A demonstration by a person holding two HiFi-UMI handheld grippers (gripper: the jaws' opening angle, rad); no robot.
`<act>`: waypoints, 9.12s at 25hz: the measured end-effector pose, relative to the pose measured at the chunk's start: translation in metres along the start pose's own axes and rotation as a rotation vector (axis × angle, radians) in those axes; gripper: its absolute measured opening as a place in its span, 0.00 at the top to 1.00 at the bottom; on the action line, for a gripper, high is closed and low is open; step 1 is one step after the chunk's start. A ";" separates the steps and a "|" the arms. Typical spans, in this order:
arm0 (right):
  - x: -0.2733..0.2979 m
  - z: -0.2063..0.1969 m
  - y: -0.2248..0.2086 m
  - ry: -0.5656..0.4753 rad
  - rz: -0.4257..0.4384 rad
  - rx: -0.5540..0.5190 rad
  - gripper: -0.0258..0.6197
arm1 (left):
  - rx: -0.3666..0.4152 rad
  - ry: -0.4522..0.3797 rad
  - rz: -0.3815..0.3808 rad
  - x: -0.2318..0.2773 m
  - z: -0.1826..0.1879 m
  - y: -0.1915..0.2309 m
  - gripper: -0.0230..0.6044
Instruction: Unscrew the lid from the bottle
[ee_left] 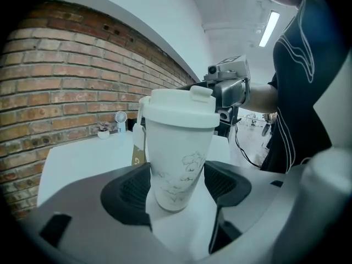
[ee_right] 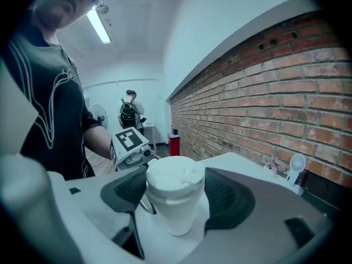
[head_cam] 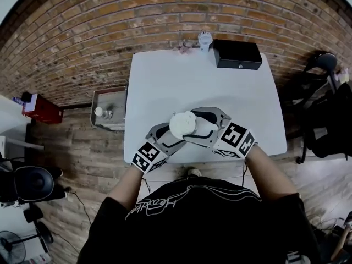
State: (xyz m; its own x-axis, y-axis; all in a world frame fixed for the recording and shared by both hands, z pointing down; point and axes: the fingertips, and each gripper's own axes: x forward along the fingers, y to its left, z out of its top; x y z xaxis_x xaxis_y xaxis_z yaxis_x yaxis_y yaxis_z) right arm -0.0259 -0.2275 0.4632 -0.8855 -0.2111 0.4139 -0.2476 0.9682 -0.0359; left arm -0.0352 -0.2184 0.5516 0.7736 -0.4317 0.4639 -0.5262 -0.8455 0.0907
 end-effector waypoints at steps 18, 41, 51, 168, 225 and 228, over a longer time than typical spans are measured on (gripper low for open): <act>0.003 0.001 -0.001 0.069 0.400 -0.191 0.47 | 0.001 -0.005 0.000 0.001 0.000 0.002 0.44; 0.005 0.002 0.005 0.005 -0.237 0.108 0.36 | 0.030 0.066 -0.030 0.006 -0.002 0.003 0.44; 0.004 -0.003 0.000 0.021 -0.345 0.139 0.44 | 0.030 0.073 -0.031 0.008 -0.003 0.002 0.44; -0.017 0.045 -0.011 -0.110 0.070 -0.012 0.45 | -0.254 -0.051 0.007 -0.024 -0.013 0.003 0.45; -0.205 0.082 0.158 -0.619 -0.514 0.249 0.45 | -0.156 -0.377 0.125 -0.225 0.115 -0.126 0.91; -0.203 0.082 0.155 -0.615 -0.507 0.246 0.45 | -0.157 -0.374 0.124 -0.221 0.115 -0.126 0.91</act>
State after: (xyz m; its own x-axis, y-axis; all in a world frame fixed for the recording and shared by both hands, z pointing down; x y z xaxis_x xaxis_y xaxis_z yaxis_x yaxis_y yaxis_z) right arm 0.0837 -0.0459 0.2986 -0.6824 -0.7183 -0.1351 -0.6898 0.6941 -0.2062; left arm -0.0994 -0.0528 0.3365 0.7609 -0.6356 0.1302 -0.6480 -0.7346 0.2011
